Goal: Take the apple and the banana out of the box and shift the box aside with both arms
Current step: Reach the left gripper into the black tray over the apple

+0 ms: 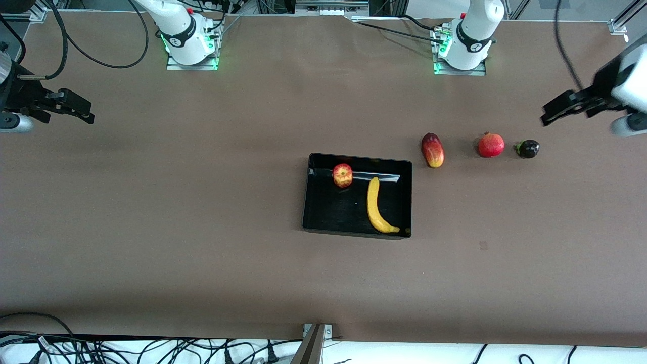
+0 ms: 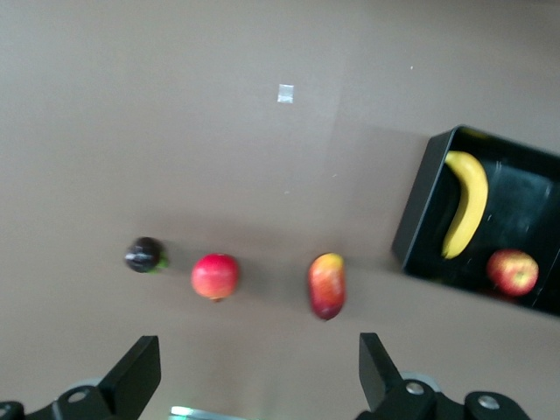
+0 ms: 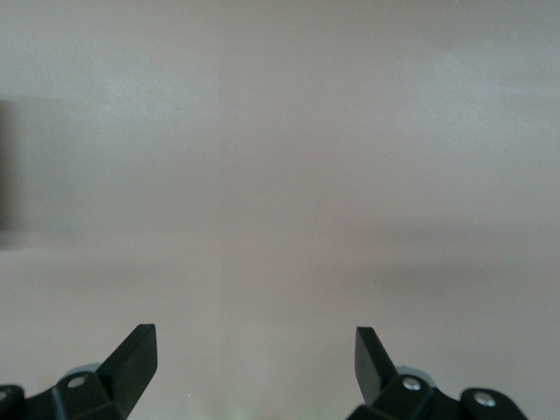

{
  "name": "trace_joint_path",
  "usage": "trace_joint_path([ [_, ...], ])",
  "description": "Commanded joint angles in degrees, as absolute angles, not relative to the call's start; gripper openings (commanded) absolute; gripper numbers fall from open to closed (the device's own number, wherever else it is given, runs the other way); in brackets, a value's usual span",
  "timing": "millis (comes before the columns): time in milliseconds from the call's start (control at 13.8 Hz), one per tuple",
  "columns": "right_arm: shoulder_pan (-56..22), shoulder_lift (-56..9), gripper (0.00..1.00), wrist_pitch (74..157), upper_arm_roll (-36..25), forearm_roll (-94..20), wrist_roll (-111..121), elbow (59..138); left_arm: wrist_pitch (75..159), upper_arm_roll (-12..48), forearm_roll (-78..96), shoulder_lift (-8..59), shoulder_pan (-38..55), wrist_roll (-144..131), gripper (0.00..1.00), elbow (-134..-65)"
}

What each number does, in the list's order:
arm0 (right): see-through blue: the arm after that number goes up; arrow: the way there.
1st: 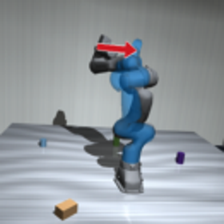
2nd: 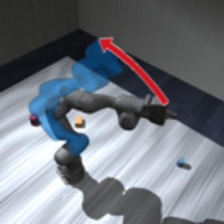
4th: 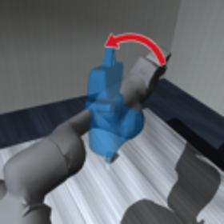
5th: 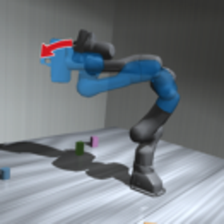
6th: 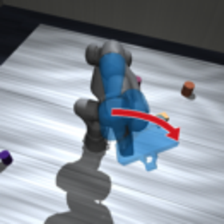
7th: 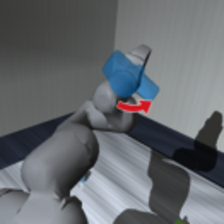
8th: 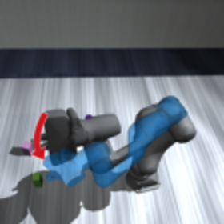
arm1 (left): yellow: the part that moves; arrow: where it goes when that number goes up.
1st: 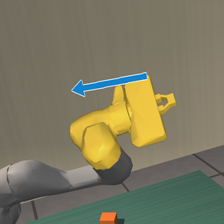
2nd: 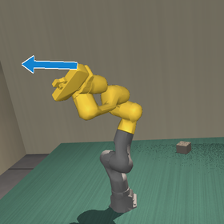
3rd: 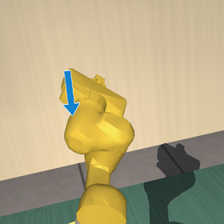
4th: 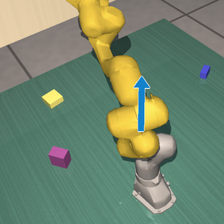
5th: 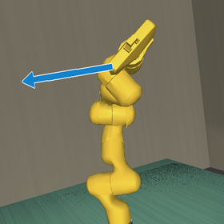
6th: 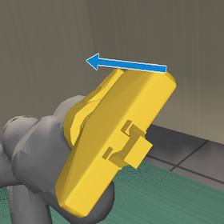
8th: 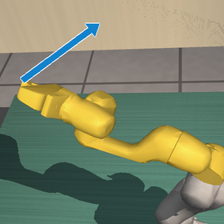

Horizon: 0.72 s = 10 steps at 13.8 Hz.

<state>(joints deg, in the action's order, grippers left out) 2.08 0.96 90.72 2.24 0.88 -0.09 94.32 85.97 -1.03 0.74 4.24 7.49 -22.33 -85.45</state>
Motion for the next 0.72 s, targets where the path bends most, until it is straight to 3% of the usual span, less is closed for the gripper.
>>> trace_joint_path([
  [0, 2.0, 0.6, 1.00, 89.7, 2.6, 0.9, -0.6, 93.2, 90.6, -1.1, 0.2, 11.5, 13.0, -36.0, 1.00, -84.6],
  [217, 2.0, 0.6, 1.00, 89.7, 2.6, 0.9, -0.6, 93.2, 94.8, -1.1, 0.0, 19.8, 18.3, -45.3, 1.00, -83.2],
  [650, 2.0, 0.6, 1.00, 89.7, 2.6, 0.9, -0.6, 93.2, 106.0, -1.1, 4.0, 29.5, 26.9, -52.8, 1.00, -83.0],
])
